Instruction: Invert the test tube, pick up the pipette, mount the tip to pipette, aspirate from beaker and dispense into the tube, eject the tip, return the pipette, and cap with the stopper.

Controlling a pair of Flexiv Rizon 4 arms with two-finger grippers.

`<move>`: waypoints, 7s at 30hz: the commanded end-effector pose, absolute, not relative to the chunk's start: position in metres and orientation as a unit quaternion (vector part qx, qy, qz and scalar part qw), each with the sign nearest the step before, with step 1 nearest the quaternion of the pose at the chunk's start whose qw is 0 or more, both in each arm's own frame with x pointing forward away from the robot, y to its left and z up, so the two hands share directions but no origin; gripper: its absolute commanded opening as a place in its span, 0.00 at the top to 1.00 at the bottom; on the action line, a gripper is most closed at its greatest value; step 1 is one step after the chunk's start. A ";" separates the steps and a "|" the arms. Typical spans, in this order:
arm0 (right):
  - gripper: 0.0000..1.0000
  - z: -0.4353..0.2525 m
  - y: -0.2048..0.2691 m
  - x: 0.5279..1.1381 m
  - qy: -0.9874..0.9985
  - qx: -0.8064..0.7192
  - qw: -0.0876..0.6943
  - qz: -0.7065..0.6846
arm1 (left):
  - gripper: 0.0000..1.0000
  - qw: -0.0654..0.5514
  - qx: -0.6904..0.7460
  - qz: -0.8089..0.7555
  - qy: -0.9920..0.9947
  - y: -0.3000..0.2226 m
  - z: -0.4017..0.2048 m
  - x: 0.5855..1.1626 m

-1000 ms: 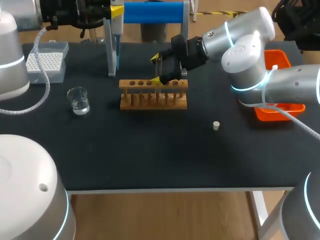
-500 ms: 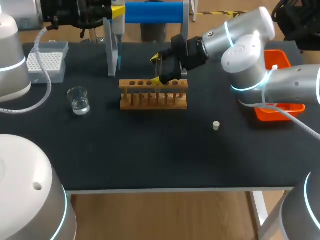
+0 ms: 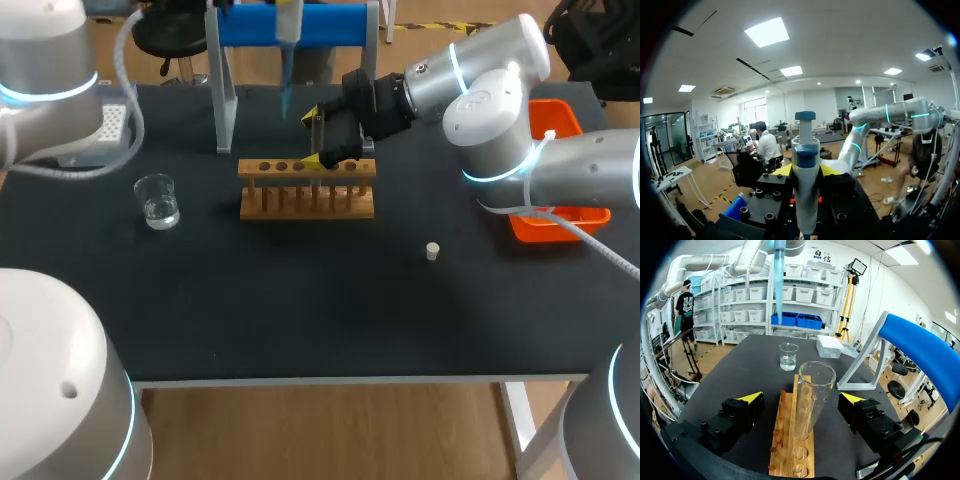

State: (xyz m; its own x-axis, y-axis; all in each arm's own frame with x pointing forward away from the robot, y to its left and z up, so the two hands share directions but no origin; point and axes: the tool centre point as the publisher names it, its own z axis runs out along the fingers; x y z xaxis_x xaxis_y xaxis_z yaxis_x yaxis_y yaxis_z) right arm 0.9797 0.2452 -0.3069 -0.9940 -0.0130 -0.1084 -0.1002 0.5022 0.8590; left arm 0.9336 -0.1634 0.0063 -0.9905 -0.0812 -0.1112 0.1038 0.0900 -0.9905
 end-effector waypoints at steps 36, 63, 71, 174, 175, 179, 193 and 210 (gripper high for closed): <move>0.00 -0.300 0.248 0.979 0.870 -0.032 0.045 0.490 | 1.00 0.059 0.036 -0.674 0.735 -0.174 0.019 0.949; 0.00 -0.300 0.247 0.979 0.872 -0.038 0.048 0.486 | 1.00 0.038 0.054 -0.692 0.719 -0.201 0.014 0.947; 0.00 -0.300 0.247 0.979 0.872 -0.038 0.048 0.486 | 1.00 0.035 0.050 -0.695 0.716 -0.201 0.010 0.949; 0.00 -0.300 0.247 0.979 0.872 -0.038 0.048 0.486 | 1.00 0.023 0.020 -0.685 0.728 -0.196 -0.026 0.973; 0.00 -0.300 0.247 0.979 0.872 -0.038 0.048 0.486 | 1.00 0.023 0.021 -0.686 0.727 -0.196 -0.026 0.973; 0.00 -0.300 0.247 0.979 0.872 -0.038 0.048 0.486 | 1.00 0.023 0.024 -0.687 0.725 -0.198 -0.025 0.976; 0.00 -0.300 0.247 0.979 0.872 -0.038 0.048 0.486 | 1.00 0.016 0.032 -0.691 0.722 -0.204 -0.025 0.976; 0.00 -0.300 0.247 0.979 0.872 -0.038 0.048 0.486 | 1.00 0.013 0.027 -0.689 0.724 -0.203 -0.025 0.967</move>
